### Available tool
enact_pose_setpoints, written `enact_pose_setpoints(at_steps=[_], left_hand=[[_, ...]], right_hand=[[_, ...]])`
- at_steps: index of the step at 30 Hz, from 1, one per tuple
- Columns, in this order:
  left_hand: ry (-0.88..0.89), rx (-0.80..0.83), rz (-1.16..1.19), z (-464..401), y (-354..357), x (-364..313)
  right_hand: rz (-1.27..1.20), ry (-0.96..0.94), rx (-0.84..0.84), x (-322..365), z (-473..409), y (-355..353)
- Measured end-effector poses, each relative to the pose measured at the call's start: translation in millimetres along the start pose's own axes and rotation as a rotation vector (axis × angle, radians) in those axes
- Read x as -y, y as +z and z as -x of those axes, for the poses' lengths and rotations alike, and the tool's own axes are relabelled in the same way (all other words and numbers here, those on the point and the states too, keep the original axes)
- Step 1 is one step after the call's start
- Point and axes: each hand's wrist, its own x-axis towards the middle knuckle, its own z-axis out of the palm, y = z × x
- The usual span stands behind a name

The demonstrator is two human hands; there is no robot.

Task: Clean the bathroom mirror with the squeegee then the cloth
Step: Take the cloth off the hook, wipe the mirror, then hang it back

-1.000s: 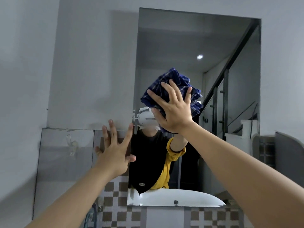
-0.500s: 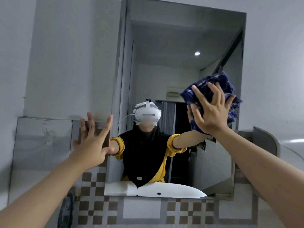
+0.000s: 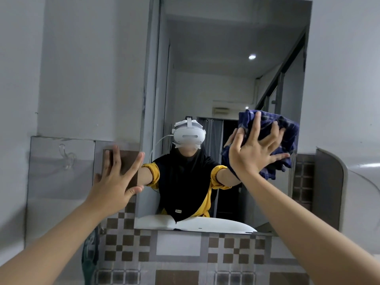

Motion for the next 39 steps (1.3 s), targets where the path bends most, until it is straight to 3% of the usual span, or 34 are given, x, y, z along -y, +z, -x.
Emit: enact_pose_setpoints(at_steps=[10, 18, 28, 39], left_hand=[[0.049, 0.028, 0.015, 14, 18, 12], [0.041, 0.009, -0.012, 15, 22, 15], [0.032, 0.002, -0.029, 17, 26, 20], [0.046, -0.022, -0.044, 17, 29, 23]], right_hand=[[-0.033, -0.245, 0.051, 83, 68, 36], [-0.019, -0.663, 0.042, 115, 103, 60], [0.066, -1.150, 0.148, 68, 80, 42], [0.126, -1.208, 0.123, -33, 21, 4]])
